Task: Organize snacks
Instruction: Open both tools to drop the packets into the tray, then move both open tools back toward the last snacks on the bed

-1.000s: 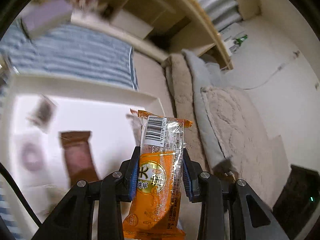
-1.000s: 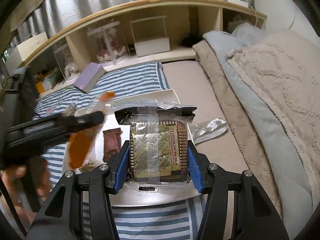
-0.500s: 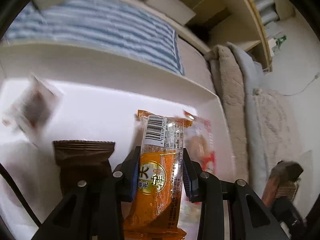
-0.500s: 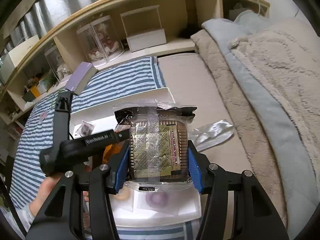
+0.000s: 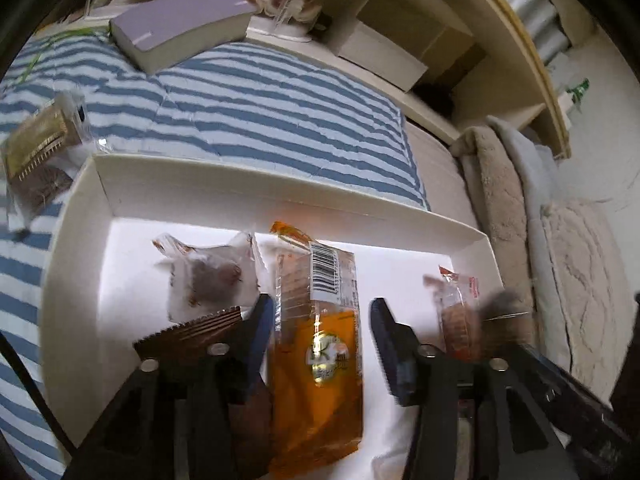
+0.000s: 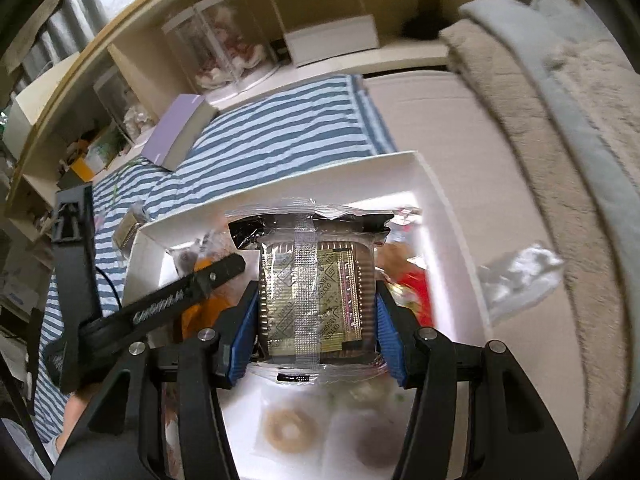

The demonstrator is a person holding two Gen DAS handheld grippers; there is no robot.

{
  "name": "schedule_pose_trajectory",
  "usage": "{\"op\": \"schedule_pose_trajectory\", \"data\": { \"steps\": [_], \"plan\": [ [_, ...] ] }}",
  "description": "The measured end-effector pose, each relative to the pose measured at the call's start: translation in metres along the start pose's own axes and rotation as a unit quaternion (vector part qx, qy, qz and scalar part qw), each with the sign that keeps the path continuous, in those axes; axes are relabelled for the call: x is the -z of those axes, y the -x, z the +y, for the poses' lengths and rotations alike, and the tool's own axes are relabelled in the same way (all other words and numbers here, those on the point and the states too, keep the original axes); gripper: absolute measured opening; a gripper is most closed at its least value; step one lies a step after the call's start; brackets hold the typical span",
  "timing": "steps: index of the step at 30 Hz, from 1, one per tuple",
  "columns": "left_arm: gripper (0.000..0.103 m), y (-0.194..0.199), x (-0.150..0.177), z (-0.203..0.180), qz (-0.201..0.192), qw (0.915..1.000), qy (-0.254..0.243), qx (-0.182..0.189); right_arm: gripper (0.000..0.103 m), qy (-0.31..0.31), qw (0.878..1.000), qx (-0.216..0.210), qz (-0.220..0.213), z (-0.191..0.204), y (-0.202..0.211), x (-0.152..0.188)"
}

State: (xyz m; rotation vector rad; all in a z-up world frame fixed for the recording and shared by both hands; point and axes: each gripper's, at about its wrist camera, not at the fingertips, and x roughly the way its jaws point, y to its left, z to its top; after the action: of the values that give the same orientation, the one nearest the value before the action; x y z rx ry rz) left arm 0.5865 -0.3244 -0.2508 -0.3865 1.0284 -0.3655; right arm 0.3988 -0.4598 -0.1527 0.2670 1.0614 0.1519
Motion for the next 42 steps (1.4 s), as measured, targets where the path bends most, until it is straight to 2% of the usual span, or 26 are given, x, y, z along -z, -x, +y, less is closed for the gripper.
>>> {"op": "schedule_pose_trajectory", "data": {
  "steps": [1,2,3,5,10,13,16,18,19,21,31,42],
  "plan": [
    [0.058,0.014,0.005,0.002,0.002,1.0000,-0.005,0.005,0.066,-0.009,1.000,0.000,-0.001,0.000,-0.001,-0.001],
    [0.059,0.025,0.009,0.005,0.003,0.9999,-0.009,0.007,0.075,-0.014,1.000,0.002,-0.005,0.000,0.001,-0.001],
    [0.060,0.028,0.008,0.003,0.005,0.9998,-0.016,0.009,0.077,-0.017,1.000,0.004,-0.011,0.000,0.003,-0.001],
    [0.061,0.047,0.016,0.006,0.008,0.9995,-0.028,0.012,0.077,-0.015,1.000,0.005,-0.018,0.000,0.009,0.000],
    [0.067,0.068,0.025,-0.012,0.010,0.9972,-0.074,0.011,0.077,-0.002,1.000,0.019,-0.019,0.000,0.025,0.009],
    [0.072,0.082,0.032,-0.026,0.006,0.9947,-0.103,0.003,0.088,0.005,0.999,0.024,-0.020,0.000,0.034,0.016],
    [0.083,0.098,0.038,-0.033,-0.007,0.9937,-0.112,-0.005,0.102,0.012,0.999,0.027,-0.032,0.002,0.047,0.024],
    [0.101,0.108,0.041,-0.037,-0.013,0.9929,-0.118,-0.006,0.103,0.011,0.998,0.030,-0.044,0.003,0.055,0.028],
    [0.103,0.115,0.043,-0.037,-0.017,0.9925,-0.121,-0.007,0.103,0.006,0.999,0.027,-0.047,0.002,0.060,0.030],
    [0.103,0.126,0.046,-0.039,-0.023,0.9920,-0.124,-0.012,0.103,0.001,0.999,0.022,-0.049,0.003,0.067,0.035],
    [0.103,0.175,0.062,-0.046,-0.028,0.9887,-0.146,-0.022,0.103,-0.002,0.997,0.047,-0.069,0.008,0.100,0.052],
    [0.103,0.234,0.080,-0.043,-0.045,0.9825,-0.178,-0.030,0.103,0.008,0.992,0.087,-0.089,0.024,0.130,0.068]
  ]
}}
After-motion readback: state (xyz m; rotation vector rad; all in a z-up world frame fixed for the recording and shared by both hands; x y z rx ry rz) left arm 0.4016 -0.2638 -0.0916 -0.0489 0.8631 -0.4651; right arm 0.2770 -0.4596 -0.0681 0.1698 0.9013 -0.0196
